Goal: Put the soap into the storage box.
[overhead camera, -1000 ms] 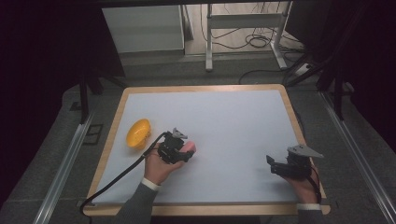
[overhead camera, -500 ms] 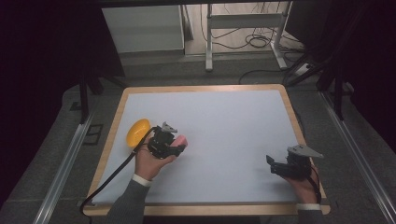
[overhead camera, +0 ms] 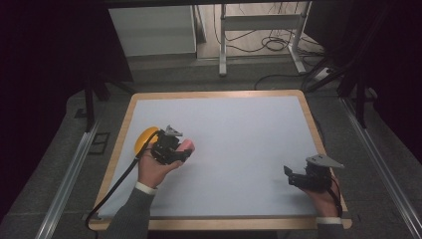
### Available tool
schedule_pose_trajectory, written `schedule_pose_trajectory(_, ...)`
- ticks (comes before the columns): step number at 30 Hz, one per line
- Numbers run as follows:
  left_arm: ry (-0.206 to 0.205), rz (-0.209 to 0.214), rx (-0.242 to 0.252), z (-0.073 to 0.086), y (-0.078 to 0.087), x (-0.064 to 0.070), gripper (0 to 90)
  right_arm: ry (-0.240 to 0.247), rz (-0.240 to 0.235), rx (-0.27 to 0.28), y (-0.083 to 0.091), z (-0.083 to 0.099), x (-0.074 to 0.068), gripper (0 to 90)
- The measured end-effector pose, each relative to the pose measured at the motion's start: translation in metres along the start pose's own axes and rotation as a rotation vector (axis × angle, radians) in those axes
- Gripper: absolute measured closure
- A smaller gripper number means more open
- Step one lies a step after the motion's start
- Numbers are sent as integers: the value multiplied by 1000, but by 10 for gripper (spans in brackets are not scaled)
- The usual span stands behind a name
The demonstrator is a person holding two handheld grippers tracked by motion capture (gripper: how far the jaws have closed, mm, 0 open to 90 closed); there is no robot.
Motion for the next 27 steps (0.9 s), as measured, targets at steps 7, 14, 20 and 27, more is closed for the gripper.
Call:
schedule_pose_trajectory(7, 1, -13, -7, 0, 2, -8, 601, 1, 1, 0, 0, 0, 0, 93)
schedule_pose_trajectory(14, 10, -28, -6, 2, 4, -17, 601, 0, 1, 1, 0, 0, 0, 94)
schedule_pose_trajectory(20, 14, -40, -10, 2, 7, -25, 601, 3, 3, -3, -1, 1, 0, 94)
schedule_pose_trajectory(27, 15, -49, -12, 0, 10, -30, 601, 1, 4, -2, 0, 1, 1, 93)
Point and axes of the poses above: each handheld gripper's, and its own axes: y roughly backward along the jaws, z roughly out of its underside, x roughly to its right, the point moved 7 cm from there along -y, roughly forward along the jaws, and after that the axes turned 12 degrees about x, right-handed, at the moved point
